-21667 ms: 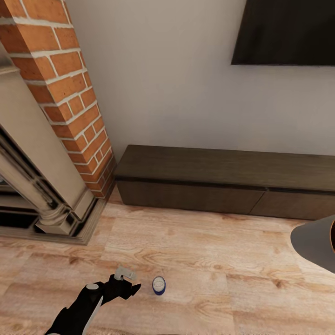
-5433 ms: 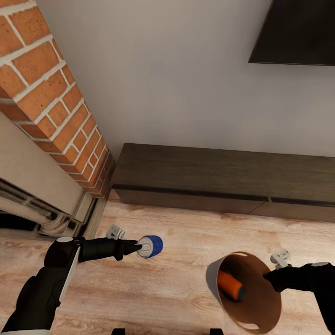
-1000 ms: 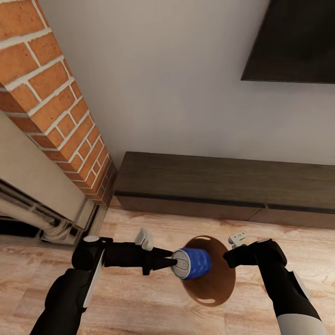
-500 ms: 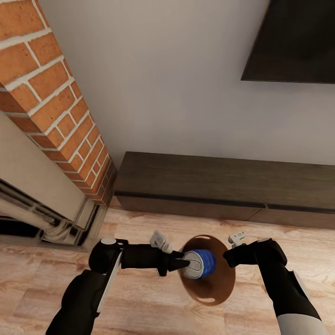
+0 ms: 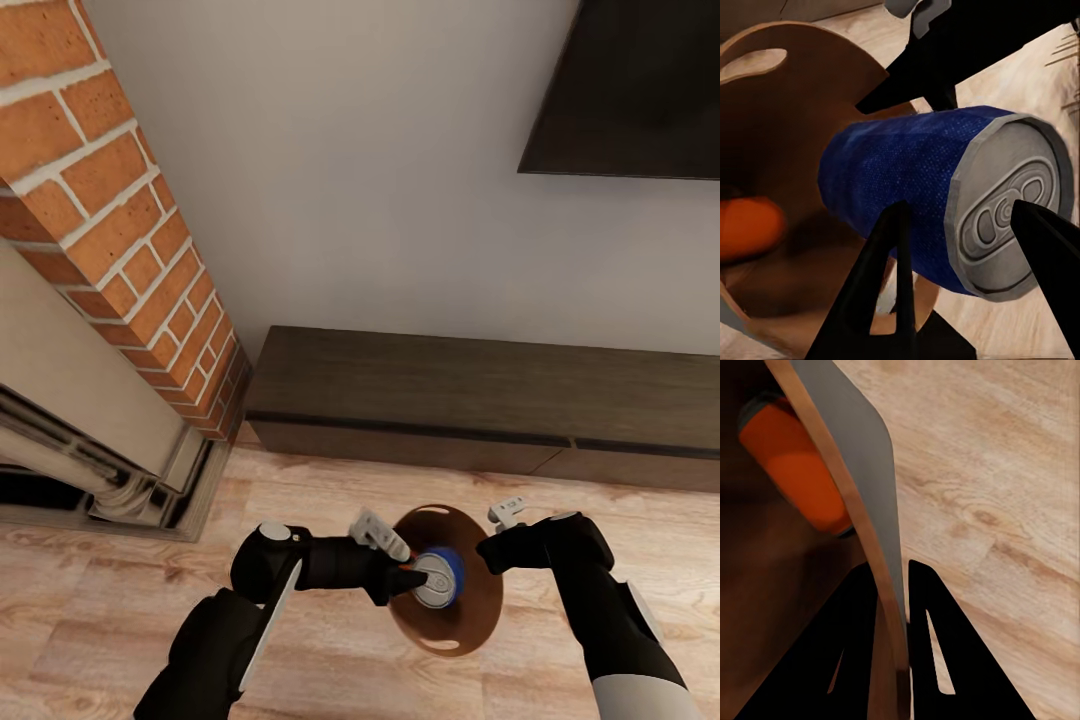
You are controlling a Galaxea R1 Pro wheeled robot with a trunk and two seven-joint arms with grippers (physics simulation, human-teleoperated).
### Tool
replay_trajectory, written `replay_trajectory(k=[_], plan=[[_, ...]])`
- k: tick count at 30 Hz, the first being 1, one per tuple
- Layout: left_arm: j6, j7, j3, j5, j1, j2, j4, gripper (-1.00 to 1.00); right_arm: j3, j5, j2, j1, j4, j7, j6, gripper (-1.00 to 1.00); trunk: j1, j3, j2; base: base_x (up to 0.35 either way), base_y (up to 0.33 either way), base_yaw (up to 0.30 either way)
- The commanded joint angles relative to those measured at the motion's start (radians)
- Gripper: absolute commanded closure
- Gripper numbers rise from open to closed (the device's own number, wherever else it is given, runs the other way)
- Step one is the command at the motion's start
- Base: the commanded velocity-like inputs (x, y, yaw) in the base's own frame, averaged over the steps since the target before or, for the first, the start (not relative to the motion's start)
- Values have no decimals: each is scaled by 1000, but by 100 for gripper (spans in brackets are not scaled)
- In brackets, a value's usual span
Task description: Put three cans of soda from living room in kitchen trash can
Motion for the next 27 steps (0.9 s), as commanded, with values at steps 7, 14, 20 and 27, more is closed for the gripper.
replay_trajectory(k=[7,14,20,27], plan=[[1,116,-52,4,0,-2,5,100,1,-17,6,0,0,5,12,100,0,0,0,0,0,0],[0,201,-58,3,0,-2,12,100,1,-17,6,0,0,5,12,100,0,0,0,0,0,0],[0,236,-60,0,0,-2,12,100,1,-16,9,0,0,5,12,100,0,0,0,0,0,0],[0,255,-89,0,0,-2,13,100,1,-15,12,0,0,5,12,100,0,0,0,0,0,0]])
